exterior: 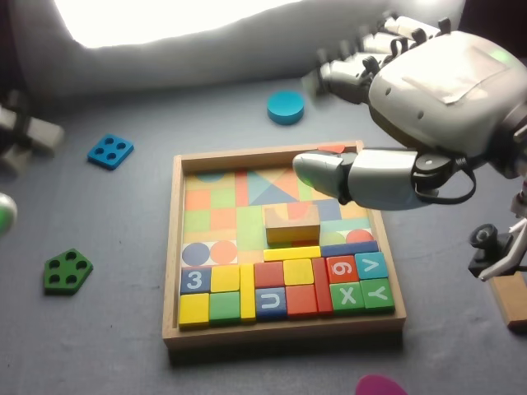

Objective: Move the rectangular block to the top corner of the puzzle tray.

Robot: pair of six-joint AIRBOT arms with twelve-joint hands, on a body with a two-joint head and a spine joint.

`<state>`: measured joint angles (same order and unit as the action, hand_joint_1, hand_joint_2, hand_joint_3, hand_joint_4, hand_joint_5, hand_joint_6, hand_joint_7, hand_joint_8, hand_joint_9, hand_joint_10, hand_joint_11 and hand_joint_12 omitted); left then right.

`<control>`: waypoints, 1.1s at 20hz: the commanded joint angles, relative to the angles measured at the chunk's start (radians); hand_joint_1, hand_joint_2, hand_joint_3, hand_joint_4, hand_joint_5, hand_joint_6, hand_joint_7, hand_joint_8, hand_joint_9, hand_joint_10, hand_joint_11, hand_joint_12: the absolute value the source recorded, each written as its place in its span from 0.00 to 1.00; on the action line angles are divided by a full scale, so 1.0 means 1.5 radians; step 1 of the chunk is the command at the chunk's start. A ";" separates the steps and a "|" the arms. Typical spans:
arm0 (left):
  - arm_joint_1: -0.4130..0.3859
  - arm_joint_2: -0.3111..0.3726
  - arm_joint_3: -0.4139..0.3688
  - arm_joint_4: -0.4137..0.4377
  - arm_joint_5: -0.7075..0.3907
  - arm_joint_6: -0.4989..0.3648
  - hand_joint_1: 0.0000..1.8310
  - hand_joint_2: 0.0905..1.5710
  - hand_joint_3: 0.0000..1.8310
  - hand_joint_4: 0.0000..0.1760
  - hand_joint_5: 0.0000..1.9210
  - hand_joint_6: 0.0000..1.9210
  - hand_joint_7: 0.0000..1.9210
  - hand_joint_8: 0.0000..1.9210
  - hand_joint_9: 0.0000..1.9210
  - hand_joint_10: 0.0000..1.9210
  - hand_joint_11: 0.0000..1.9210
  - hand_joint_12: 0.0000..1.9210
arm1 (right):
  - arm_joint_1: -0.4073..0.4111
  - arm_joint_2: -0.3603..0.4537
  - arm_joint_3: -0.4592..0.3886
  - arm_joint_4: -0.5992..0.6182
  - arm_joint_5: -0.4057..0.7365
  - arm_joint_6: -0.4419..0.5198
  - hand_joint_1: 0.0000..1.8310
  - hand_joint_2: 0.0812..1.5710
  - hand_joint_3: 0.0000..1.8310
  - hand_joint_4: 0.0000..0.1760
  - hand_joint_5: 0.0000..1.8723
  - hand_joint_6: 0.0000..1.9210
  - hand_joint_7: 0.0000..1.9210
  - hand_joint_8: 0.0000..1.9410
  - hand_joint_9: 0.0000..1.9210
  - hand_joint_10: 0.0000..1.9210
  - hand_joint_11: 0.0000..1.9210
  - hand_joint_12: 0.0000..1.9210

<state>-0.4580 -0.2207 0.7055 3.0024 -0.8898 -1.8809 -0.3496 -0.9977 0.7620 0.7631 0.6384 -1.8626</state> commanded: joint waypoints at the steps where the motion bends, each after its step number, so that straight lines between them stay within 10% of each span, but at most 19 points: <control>1: -0.009 0.001 -0.003 0.006 0.066 0.000 0.04 0.79 0.01 0.37 0.07 0.00 0.06 0.00 0.07 0.00 0.00 0.24 | 0.005 0.005 -0.002 -0.031 0.059 0.001 0.00 0.71 0.02 0.13 0.00 0.00 0.00 0.00 0.00 0.00 0.00 0.00; 9: -0.009 0.002 -0.003 0.006 0.066 0.000 0.06 0.79 0.00 0.34 0.07 0.00 0.07 0.00 0.07 0.00 0.00 0.26 | -0.010 -0.001 0.000 -0.030 0.039 0.002 0.00 0.72 0.02 0.11 0.01 0.00 0.00 0.00 0.00 0.00 0.00 0.00; 22: -0.012 0.002 -0.005 0.006 0.066 0.000 0.05 0.79 0.00 0.34 0.07 0.00 0.07 0.00 0.07 0.00 0.00 0.25 | -0.030 -0.114 0.075 0.074 -0.020 -0.058 0.00 0.73 0.00 0.10 0.34 0.09 0.00 0.00 0.00 0.00 0.00 0.00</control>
<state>-0.4614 -0.2207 0.7010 3.0024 -0.8871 -1.8805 -0.4034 -1.1751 0.8738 0.9165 0.5320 -1.9518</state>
